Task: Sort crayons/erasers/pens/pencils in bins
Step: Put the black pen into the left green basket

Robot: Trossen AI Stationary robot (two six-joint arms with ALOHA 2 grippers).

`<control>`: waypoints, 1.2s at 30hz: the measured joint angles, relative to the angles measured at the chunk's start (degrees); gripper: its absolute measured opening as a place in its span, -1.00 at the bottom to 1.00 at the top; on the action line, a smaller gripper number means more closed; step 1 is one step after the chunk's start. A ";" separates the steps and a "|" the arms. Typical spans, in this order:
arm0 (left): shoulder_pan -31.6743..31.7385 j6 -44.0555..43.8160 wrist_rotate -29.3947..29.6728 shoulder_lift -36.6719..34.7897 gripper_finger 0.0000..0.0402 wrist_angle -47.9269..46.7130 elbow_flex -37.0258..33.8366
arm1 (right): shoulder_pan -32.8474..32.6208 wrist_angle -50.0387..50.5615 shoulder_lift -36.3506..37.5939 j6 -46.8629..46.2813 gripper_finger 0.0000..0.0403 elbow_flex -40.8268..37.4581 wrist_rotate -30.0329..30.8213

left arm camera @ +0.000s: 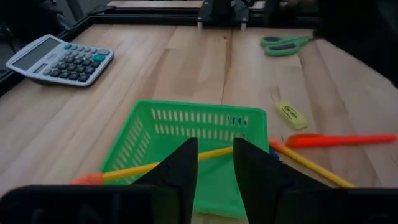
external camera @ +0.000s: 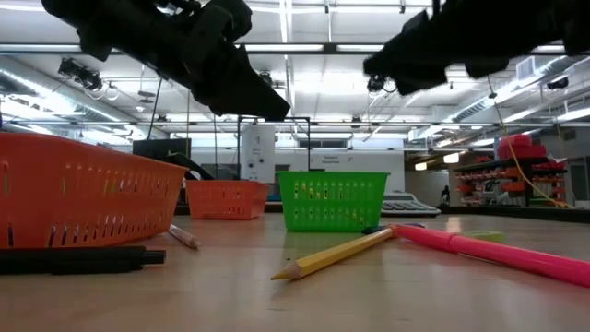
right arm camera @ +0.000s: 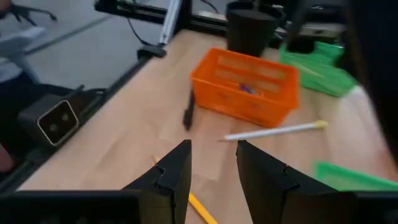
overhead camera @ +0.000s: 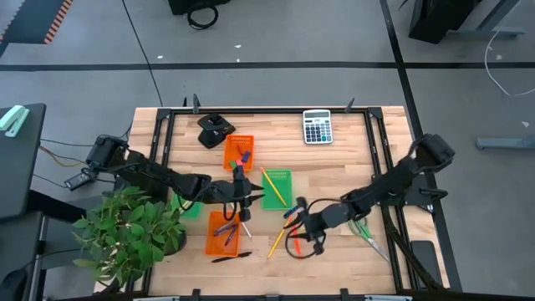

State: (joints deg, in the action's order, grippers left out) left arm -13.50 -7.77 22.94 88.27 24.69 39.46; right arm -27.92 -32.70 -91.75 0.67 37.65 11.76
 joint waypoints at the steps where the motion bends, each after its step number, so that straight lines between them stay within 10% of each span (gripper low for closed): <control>1: 0.00 0.49 -0.36 0.00 -0.44 -0.01 0.00 | 0.00 -1.23 -2.06 0.04 -0.34 0.52 -0.45; 17: 2.21 -0.70 -0.18 0.01 -0.44 -5.52 0.00 | 0.34 6.72 -23.28 5.96 -0.24 24.66 -3.06; 36: 1.45 -7.45 0.38 -0.63 -0.46 -12.55 -0.02 | 1.90 -5.51 -38.54 -4.39 -0.21 30.59 -8.64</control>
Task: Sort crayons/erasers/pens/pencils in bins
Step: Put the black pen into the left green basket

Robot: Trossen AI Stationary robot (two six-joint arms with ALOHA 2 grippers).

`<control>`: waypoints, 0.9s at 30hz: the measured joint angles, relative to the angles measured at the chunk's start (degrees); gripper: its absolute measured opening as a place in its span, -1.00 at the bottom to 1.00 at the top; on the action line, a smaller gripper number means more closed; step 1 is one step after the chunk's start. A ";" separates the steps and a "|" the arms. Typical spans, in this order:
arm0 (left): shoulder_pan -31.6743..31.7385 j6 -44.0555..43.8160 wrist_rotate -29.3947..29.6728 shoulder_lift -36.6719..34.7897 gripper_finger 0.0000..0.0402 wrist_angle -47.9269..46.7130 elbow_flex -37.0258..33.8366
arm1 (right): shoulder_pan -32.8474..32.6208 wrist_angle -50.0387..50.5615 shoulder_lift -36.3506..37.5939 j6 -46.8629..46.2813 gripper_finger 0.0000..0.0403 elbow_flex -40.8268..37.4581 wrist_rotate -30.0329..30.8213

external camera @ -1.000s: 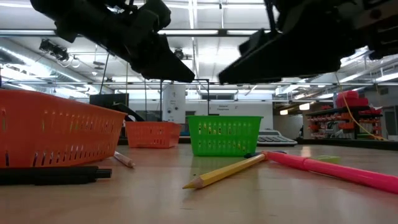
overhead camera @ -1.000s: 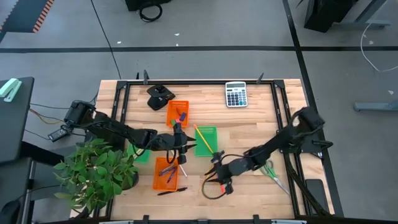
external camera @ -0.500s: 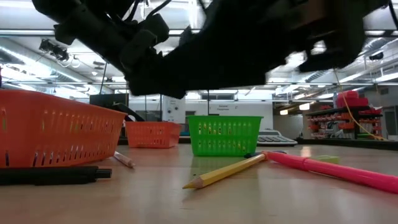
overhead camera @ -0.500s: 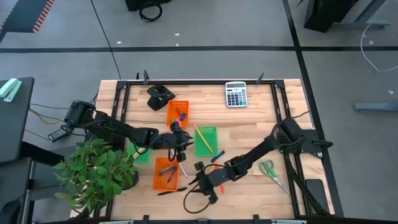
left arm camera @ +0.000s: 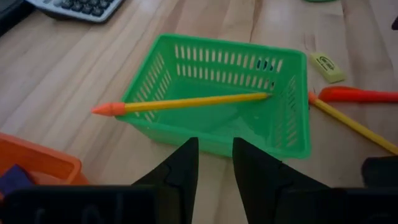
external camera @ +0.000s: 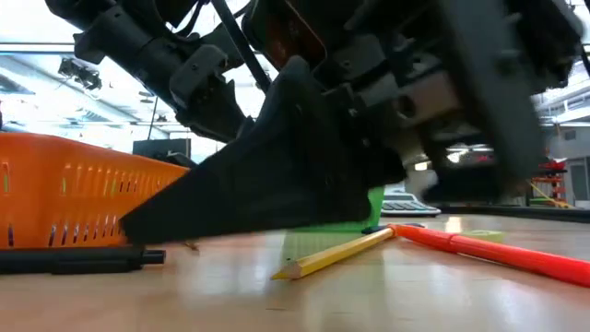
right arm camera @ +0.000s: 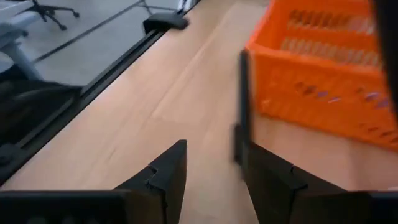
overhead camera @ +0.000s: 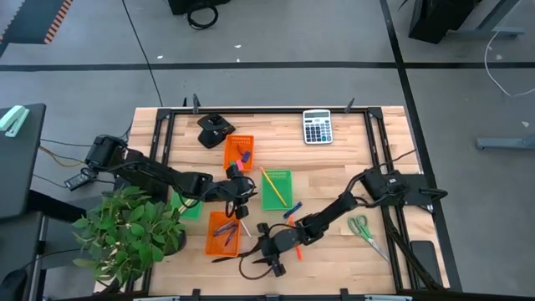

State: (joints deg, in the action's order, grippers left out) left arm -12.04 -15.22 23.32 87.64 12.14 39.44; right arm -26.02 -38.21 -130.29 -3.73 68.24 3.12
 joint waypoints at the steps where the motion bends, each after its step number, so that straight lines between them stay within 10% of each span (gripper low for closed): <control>1: -0.11 -0.75 -0.02 0.00 -0.46 -0.15 0.00 | -0.41 -0.05 -0.57 0.12 -0.21 0.50 0.78; 27: -1.71 -2.18 0.02 0.00 -0.47 -0.16 0.00 | -0.70 3.86 -1.31 0.44 -0.21 1.55 9.81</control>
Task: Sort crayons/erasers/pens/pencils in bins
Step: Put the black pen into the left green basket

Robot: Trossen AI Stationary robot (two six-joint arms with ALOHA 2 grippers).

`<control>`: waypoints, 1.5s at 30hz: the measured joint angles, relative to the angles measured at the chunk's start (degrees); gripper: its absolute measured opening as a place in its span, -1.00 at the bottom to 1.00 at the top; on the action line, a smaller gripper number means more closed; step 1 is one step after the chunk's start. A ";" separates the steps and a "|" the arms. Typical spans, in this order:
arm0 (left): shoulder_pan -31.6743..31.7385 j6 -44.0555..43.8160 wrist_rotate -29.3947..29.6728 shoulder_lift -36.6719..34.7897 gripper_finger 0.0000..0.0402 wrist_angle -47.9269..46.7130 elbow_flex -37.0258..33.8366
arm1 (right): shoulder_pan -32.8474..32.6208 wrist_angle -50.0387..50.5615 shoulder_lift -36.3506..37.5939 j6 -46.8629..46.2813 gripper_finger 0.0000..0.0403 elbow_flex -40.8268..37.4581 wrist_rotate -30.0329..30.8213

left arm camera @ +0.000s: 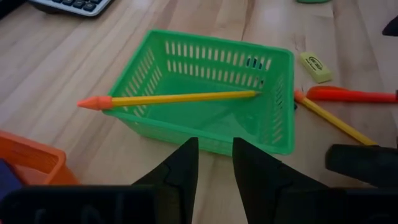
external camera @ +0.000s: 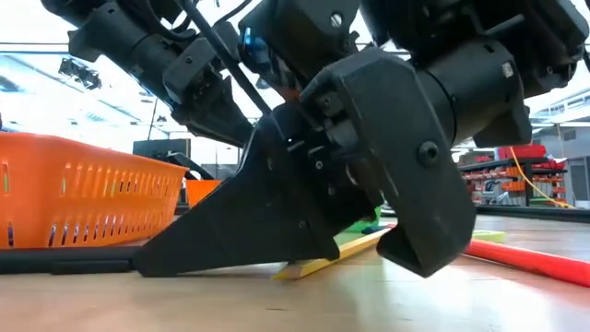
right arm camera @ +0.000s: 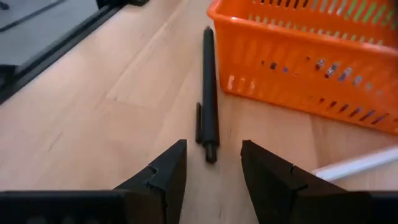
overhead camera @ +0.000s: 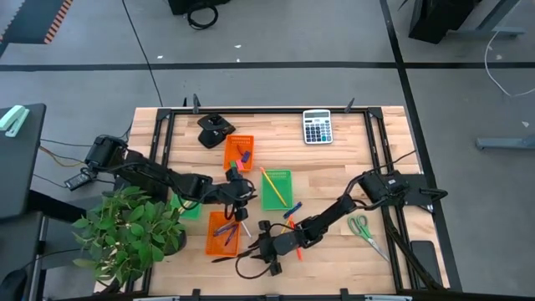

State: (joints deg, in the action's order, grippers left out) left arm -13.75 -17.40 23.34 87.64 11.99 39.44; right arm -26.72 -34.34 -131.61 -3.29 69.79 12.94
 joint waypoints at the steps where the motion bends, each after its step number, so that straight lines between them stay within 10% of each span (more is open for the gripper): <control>1: -0.03 0.01 0.00 0.00 -0.47 0.02 0.00 | -0.05 0.23 0.01 0.04 -0.21 0.01 0.43; 27: -0.05 -0.43 -0.01 0.02 -0.47 0.17 0.00 | -0.06 2.09 0.37 1.57 -0.82 0.06 2.03; 45: -0.05 -0.45 -0.05 0.07 -0.47 0.12 0.00 | -5.44 36.30 18.43 -3.53 -0.88 -2.05 5.55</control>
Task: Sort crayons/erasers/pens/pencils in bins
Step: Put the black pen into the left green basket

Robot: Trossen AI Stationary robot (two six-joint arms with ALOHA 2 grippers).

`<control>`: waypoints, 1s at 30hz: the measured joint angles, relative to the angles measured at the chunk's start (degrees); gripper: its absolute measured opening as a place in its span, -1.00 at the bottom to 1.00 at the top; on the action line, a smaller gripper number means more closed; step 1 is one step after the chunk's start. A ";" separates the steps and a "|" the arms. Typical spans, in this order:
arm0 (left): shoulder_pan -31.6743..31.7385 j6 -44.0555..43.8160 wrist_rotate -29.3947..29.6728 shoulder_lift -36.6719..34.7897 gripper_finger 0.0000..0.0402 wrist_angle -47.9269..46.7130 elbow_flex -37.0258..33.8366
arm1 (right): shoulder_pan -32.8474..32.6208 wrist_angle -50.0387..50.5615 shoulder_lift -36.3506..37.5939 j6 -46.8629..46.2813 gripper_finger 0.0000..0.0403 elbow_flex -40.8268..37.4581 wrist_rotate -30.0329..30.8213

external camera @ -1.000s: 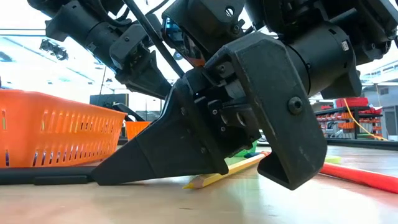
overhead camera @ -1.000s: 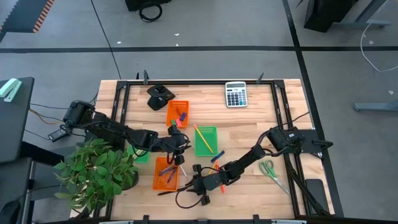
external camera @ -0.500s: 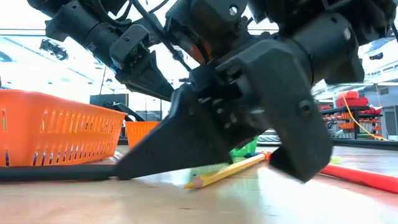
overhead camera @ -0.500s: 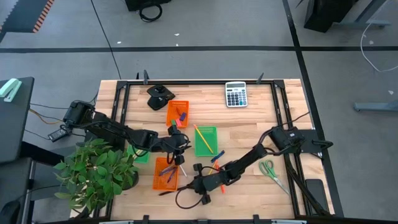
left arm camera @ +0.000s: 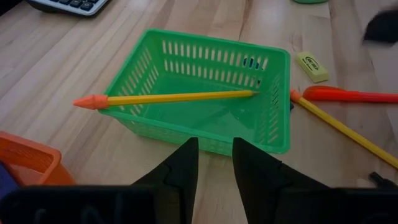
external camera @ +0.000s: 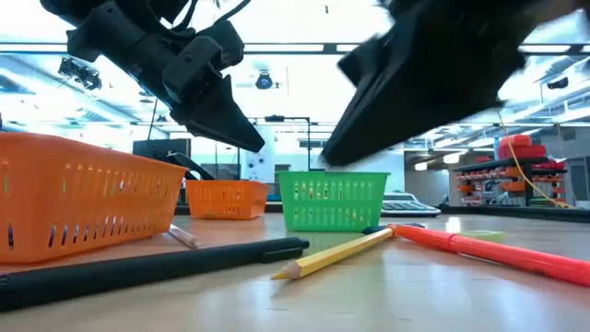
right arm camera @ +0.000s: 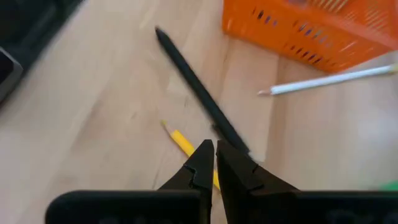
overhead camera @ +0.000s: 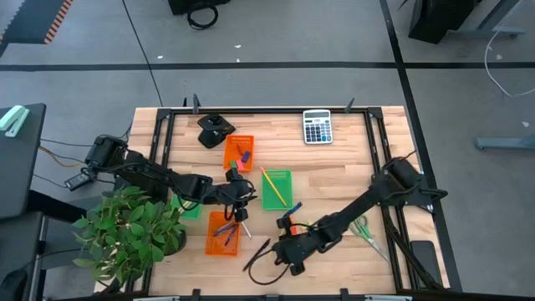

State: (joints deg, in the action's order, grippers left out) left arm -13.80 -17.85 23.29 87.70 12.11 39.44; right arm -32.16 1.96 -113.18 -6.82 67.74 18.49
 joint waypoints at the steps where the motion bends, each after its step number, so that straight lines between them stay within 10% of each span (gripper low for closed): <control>1: 0.00 0.00 0.00 0.00 -0.47 0.01 0.00 | -0.47 0.05 1.15 -0.19 -0.88 -0.65 0.80; 9: 0.00 0.02 0.00 0.00 -0.47 -0.03 0.00 | -0.52 -4.79 3.76 3.37 -0.85 -2.62 3.23; 22: 0.00 0.02 -0.64 0.00 -0.47 -0.92 0.02 | 5.01 -27.43 -8.53 16.25 -0.23 -2.66 -11.39; 30: -0.04 0.00 -0.64 0.00 -0.47 -1.83 0.02 | 9.07 -34.01 -13.51 16.72 -0.19 -2.64 -24.37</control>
State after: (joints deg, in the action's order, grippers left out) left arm -13.85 -17.85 22.64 87.70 10.28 39.46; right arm -23.09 -32.06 -126.69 9.91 65.10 -5.88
